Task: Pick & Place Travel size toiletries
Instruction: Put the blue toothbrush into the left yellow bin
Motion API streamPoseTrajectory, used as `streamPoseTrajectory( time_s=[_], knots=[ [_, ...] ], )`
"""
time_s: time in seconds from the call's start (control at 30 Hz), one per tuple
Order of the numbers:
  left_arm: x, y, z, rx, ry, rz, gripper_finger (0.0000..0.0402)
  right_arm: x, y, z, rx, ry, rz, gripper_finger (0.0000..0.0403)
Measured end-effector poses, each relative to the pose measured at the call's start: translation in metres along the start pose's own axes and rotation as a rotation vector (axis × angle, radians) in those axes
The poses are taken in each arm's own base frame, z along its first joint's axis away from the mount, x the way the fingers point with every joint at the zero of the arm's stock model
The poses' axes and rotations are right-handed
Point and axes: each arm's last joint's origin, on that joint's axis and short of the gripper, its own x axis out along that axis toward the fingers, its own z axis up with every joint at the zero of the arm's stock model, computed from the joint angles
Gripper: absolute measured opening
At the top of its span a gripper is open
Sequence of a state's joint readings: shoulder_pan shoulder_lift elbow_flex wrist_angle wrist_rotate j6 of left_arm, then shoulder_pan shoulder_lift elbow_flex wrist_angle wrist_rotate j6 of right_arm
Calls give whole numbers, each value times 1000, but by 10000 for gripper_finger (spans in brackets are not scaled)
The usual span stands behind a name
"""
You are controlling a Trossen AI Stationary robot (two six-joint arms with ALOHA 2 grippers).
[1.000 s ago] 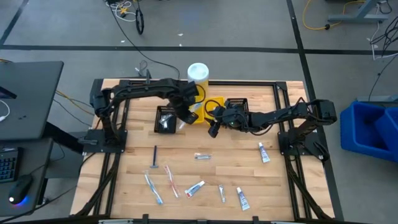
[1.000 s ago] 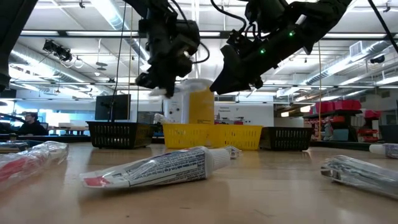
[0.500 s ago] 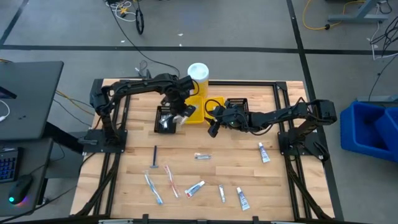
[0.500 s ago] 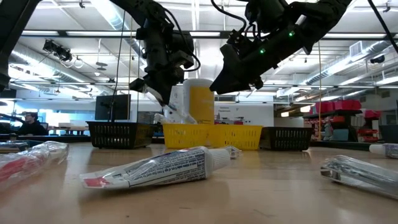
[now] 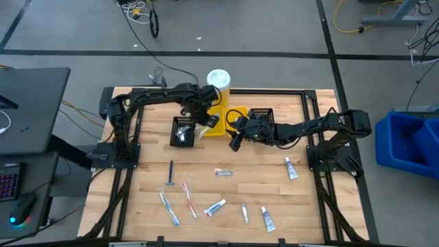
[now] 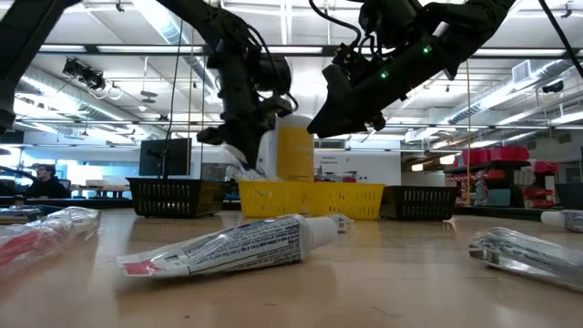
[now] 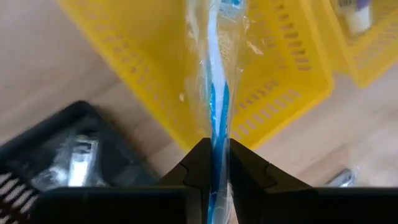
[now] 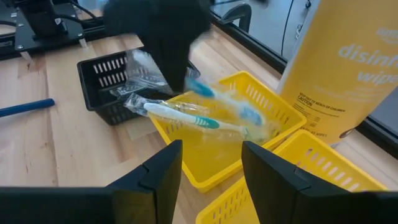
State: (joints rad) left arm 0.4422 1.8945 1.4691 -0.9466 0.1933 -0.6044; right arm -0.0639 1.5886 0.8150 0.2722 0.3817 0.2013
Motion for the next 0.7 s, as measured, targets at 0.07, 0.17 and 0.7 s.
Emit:
streamPoseTrajectory(
  time_s=[0.07, 0.17, 0.7],
  knots=[
    [8, 2, 0, 20, 42, 0, 53, 0, 0, 0, -1, 4, 0, 172],
    [8, 1, 2, 40, 24, -11, 53, 0, 0, -2, -7, 18, -3, 172],
    [6, 3, 8, 156, -86, 93, 53, 0, -1, -3, -14, 34, -6, 167]
  ],
)
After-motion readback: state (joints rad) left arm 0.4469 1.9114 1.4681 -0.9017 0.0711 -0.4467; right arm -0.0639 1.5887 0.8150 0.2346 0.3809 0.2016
